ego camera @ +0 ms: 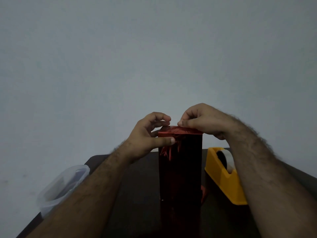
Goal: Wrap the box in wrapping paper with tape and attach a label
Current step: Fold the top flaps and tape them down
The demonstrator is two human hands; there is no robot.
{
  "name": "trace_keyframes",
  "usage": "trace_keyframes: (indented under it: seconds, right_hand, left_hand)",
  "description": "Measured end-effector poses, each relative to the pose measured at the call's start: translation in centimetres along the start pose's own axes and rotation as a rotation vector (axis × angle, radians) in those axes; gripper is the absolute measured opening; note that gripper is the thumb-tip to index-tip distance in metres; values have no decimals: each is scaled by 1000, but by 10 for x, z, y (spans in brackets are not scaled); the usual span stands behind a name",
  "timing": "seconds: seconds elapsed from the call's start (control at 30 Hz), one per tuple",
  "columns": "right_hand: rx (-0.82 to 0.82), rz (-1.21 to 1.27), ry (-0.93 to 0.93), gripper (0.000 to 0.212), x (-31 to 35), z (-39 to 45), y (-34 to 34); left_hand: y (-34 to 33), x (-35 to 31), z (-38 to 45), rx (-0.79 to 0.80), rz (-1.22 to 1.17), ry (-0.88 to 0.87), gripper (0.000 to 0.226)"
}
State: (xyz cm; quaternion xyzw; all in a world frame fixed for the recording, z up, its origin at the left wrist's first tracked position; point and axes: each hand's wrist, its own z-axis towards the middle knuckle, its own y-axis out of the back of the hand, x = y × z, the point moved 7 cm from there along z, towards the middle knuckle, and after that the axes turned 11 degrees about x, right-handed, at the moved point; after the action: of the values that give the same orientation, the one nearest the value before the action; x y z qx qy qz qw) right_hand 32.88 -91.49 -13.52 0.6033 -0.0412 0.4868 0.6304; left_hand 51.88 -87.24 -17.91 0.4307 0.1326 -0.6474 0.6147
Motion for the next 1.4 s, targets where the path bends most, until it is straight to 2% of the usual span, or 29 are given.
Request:
trace_keyframes:
  seconds: [0.13, 0.2, 0.37, 0.53, 0.67, 0.8, 0.87, 0.97, 1.1, 1.27, 1.4]
  right_hand:
    - [-15, 51, -23, 11, -2, -1, 2]
    - [-29, 91, -44, 10, -2, -2, 2]
    - [-38, 177, -126, 9, -2, -5, 0]
    - [-33, 318, -233, 28, -9, -10, 0]
    - [-33, 346, -280, 19, -9, -13, 0]
    - [-65, 294, -317, 16, -5, -17, 1]
    - [-64, 272, -342, 13, -4, -18, 1]
    - [-33, 291, -371, 10, -5, -19, -1]
    - [-9, 325, -372, 8, -9, -16, -2]
    - [22, 357, -366, 7, -10, -17, -4]
    - [60, 407, -373, 7, -15, -15, -6]
  left_hand:
    - [-4, -7, 2, -32, 77, -45, 19]
    - [-4, -11, 3, -72, 142, -53, 10]
    - [-2, -11, 5, -104, 173, -15, 12]
    - [-2, -13, 7, -220, 217, 79, 15]
    - [1, -29, 6, -375, 401, 92, 13]
    - [-14, -43, 10, -294, 414, 174, 11]
    - [-17, -44, 11, -265, 484, 251, 18]
    - [-15, -45, 12, -231, 545, 325, 17]
    - [-12, -41, 12, -167, 465, 365, 11]
    - [-14, -38, 11, -54, 295, 384, 15]
    - [-13, -37, 11, 5, 265, 377, 12]
